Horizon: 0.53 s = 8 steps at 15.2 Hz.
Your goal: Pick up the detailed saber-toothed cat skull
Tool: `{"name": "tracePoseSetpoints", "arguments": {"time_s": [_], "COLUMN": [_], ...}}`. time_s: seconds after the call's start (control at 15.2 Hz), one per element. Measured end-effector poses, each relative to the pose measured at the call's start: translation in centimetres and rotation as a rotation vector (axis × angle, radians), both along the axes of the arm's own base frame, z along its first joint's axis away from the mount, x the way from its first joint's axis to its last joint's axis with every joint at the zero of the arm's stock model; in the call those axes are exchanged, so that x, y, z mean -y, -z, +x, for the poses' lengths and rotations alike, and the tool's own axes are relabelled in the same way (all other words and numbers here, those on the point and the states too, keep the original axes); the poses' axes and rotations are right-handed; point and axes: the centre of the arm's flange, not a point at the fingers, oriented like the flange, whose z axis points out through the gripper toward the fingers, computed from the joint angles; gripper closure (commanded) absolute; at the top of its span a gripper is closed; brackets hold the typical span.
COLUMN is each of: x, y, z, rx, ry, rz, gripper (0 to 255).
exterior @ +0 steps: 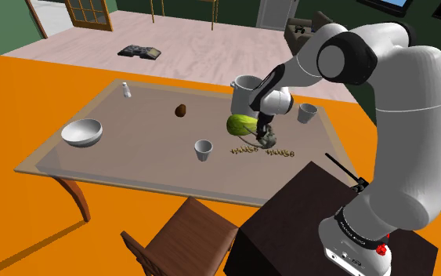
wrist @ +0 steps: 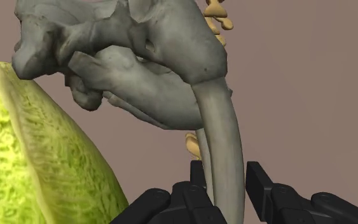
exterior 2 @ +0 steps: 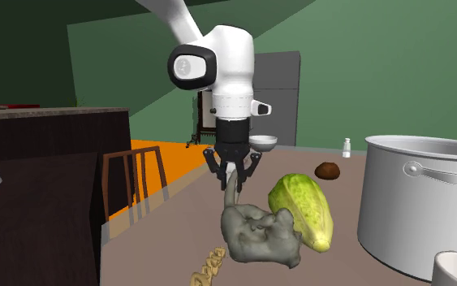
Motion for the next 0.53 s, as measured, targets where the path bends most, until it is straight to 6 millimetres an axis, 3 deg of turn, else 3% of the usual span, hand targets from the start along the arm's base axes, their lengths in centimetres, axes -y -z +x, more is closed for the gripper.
{"name": "tracePoseSetpoints", "arguments": {"time_s": [0.53], "x": [0.1], "y": [-4.2], "z": [0.0], "rx": [0.000], "ry": [-0.001], "rz": [0.000], "gripper": [255]}}
